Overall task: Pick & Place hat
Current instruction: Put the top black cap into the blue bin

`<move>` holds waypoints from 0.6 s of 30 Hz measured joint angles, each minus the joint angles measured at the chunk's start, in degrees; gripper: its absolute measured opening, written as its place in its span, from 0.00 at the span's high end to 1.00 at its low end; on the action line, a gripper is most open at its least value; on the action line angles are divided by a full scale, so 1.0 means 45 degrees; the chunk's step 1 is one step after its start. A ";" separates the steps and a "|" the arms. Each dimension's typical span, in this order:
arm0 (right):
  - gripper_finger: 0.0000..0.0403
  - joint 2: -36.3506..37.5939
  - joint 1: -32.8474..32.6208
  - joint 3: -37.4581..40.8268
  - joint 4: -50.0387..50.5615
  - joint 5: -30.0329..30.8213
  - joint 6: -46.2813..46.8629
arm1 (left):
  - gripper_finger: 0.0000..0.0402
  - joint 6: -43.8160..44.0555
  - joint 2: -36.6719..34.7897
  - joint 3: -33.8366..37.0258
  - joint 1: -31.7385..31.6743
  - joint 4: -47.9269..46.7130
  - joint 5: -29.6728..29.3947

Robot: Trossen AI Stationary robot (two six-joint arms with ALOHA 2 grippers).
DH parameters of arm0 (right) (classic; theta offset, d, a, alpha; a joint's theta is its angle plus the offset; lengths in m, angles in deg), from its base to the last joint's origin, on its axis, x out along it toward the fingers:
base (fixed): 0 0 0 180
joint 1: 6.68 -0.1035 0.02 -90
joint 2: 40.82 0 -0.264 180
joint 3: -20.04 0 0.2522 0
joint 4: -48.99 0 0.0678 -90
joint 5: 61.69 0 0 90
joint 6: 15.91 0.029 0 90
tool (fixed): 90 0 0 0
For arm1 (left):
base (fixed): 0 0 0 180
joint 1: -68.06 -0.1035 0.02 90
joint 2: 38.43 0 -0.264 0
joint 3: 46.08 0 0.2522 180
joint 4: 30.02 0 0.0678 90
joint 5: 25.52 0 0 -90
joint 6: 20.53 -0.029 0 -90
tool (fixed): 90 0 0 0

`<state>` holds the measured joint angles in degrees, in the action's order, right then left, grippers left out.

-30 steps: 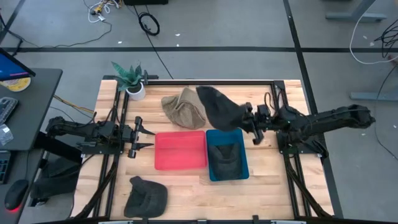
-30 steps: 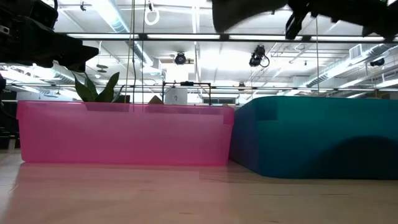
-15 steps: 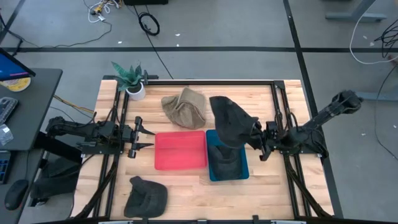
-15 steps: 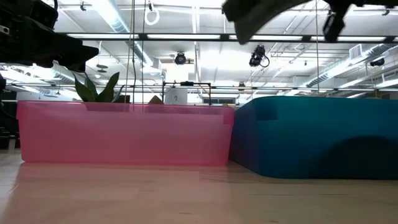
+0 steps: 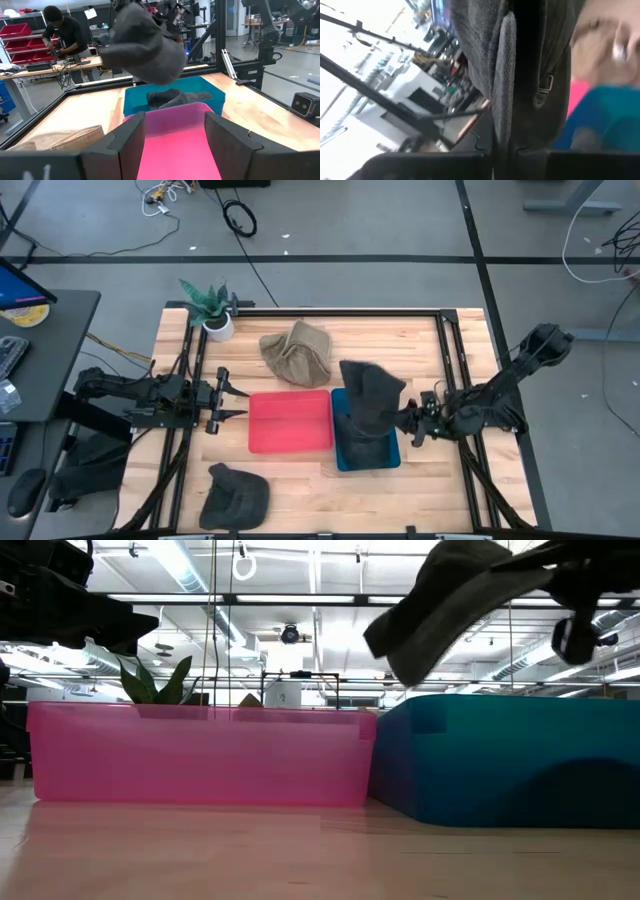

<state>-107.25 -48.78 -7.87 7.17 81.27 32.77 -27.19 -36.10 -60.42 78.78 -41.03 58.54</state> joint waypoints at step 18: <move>0.98 -0.3872 -0.0779 -0.0257 -0.2321 0.0131 0.3371 | 0.48 -0.0001 0.0000 -0.0001 0.0000 0.0000 0.0000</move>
<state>-124.67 -52.29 -9.03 -3.28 81.86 47.94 -27.19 -36.10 -60.42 78.78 -41.03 58.54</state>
